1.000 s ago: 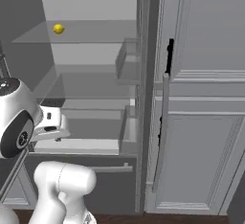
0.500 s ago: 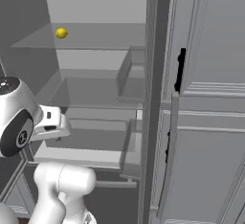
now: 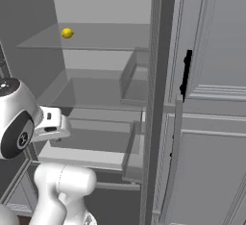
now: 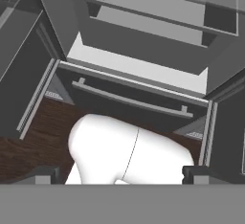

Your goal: Place one lemon and one steak in each tupperware on the nearby counter, to pack two identical lunches.

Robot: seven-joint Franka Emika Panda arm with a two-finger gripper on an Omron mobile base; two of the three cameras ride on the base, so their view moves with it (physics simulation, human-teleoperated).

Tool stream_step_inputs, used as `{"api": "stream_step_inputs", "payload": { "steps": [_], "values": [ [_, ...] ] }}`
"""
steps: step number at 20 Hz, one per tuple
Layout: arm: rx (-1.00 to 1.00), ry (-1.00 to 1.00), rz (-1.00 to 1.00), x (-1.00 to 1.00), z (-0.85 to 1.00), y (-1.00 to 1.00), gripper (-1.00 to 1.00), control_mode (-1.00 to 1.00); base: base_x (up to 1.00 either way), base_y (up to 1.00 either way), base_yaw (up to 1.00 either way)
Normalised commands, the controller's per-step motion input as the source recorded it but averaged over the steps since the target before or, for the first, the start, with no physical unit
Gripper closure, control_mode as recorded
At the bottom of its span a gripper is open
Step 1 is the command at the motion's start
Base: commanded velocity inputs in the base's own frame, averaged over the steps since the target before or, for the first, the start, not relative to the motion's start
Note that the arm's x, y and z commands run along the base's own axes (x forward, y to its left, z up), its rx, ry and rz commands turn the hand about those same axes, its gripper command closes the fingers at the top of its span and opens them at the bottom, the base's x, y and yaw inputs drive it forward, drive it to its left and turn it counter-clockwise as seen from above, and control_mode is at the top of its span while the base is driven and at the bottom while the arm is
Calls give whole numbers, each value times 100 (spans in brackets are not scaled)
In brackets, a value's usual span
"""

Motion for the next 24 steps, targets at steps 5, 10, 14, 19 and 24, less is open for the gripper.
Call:
{"api": "stream_step_inputs", "payload": {
  "steps": [5, 10, 14, 19, 24],
  "values": [
    [-4, -27, 25, 0, 27, 3, -100, -100, 0, 0, 0],
    [-6, -34, 22, 3, 74, 18, -100, -100, 0, 0, 0],
    [7, -21, 6, 29, 100, 17, -100, -100, 0, 0, 0],
    [12, -6, 0, 48, 80, 18, -100, -100, 0, 0, 0],
    [2, 0, -3, 56, 20, 17, -100, -100, 0, 0, 0]
  ]
}}
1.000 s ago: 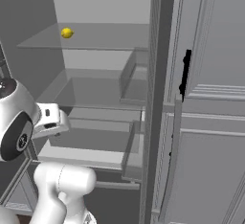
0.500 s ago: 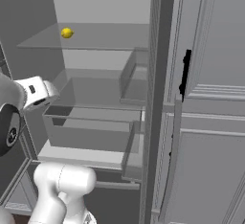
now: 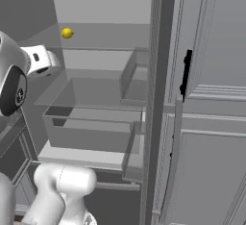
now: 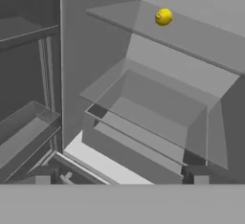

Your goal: Place one lemon and one steak in each tupperware on the nearby counter, to pack two identical lunches.

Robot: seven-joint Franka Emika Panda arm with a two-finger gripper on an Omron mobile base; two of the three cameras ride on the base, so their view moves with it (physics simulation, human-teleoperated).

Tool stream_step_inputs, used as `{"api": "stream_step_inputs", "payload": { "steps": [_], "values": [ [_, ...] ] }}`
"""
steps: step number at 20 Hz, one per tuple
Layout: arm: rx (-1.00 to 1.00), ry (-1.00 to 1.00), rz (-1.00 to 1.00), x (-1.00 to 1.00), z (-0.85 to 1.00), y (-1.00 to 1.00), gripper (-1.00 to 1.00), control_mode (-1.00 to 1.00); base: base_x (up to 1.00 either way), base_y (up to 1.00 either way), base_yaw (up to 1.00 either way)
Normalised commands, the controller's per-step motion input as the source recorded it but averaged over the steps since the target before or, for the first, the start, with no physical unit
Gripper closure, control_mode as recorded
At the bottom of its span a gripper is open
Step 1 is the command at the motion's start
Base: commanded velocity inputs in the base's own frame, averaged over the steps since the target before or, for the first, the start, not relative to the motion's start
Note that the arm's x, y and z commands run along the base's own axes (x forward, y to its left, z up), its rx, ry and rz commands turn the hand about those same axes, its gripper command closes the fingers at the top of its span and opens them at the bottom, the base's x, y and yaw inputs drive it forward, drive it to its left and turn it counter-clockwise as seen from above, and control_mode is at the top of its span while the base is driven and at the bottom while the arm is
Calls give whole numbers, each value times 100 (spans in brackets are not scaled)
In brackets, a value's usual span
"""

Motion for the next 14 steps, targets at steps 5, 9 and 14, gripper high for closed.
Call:
{"api": "stream_step_inputs", "payload": {
  "steps": [5, 9, 14],
  "values": [
    [6, 8, -6, 95, 45, 27, -100, -100, 0, 0, 0],
    [1, 24, -8, 100, 52, 18, -100, -100, 0, 0, 0],
    [0, 36, -7, 100, 32, 29, -100, -100, 0, 0, 0]
  ]
}}
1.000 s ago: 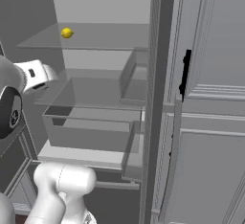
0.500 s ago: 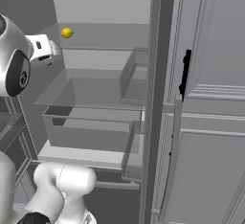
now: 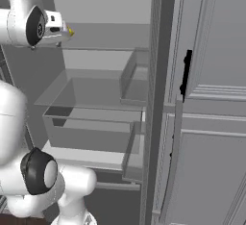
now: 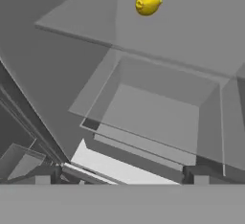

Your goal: Place one lemon and one steak in each tupperware on the nearby counter, to pack two identical lunches.

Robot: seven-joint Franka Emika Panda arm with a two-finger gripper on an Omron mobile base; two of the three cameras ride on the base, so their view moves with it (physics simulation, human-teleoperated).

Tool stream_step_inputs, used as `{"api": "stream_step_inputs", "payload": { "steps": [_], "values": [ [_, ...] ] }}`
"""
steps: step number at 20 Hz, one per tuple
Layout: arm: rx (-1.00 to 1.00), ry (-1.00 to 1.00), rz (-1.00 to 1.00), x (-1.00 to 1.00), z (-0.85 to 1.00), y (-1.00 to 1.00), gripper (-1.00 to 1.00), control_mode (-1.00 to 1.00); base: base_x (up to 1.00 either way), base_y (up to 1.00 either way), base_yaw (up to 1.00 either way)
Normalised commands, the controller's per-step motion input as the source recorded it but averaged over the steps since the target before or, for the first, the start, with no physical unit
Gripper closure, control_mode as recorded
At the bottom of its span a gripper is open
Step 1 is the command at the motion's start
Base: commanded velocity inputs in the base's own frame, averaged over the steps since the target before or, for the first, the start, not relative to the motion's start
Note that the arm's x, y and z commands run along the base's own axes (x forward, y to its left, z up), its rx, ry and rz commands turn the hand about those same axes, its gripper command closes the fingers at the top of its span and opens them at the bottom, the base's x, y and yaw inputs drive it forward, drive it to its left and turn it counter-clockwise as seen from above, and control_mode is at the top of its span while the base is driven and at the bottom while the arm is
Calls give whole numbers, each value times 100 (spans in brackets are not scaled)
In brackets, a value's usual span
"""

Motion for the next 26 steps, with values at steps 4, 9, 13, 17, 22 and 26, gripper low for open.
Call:
{"api": "stream_step_inputs", "payload": {
  "steps": [4, 9, 13, 17, 22, 26],
  "values": [
    [0, 18, -9, 82, -10, 33, -100, -100, 0, 0, 0],
    [0, 3, -5, 33, -23, 23, -100, -100, 0, 0, 0],
    [2, -5, -13, 56, -37, 14, -100, -100, 0, 0, 0],
    [5, -8, -14, 23, -8, 1, -100, -100, 0, 0, 0],
    [7, -17, -2, 16, 0, 5, -100, -100, 0, 0, 0],
    [3, -9, 0, 21, 0, 20, -100, -100, 0, 0, 0]
  ]
}}
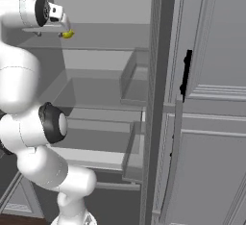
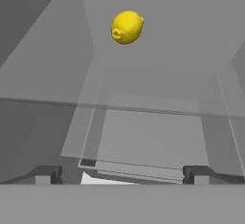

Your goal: Place one lemon and one steak in each tupperware on the nearby counter, to pack two identical lunches.

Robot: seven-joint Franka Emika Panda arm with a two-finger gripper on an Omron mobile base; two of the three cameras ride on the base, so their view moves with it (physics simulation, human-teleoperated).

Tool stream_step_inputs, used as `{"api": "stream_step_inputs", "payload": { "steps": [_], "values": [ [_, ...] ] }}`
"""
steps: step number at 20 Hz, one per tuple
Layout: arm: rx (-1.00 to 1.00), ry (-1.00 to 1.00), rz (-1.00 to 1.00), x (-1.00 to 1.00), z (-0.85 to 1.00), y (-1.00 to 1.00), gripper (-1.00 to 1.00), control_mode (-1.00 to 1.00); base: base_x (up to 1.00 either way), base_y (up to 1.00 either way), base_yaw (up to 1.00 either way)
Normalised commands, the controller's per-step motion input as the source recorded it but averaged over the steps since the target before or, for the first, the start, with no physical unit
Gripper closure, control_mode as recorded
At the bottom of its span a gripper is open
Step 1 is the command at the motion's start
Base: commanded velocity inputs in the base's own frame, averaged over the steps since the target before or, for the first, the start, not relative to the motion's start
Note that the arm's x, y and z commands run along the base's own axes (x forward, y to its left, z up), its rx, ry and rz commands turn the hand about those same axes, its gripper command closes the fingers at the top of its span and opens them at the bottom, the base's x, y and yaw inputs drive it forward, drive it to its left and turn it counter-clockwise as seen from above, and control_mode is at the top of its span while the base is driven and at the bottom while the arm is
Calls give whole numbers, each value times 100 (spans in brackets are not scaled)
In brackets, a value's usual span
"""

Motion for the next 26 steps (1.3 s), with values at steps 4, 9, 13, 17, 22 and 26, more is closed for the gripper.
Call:
{"api": "stream_step_inputs", "payload": {
  "steps": [4, 9, 13, 17, 22, 26],
  "values": [
    [0, 0, 0, 32, -1, 3, -100, -100, 0, 0, 0],
    [0, -1, 0, 56, -18, 0, -100, -100, 0, 0, 0],
    [0, -3, 0, 44, -23, 2, -100, -100, 0, 0, 0],
    [0, 0, 0, 40, -5, 1, -100, -100, 0, 0, 0],
    [0, 0, 0, 45, 0, 1, -100, -100, 0, 0, 0],
    [0, 0, 0, 61, 0, 32, -100, -100, 0, 0, 0]
  ]
}}
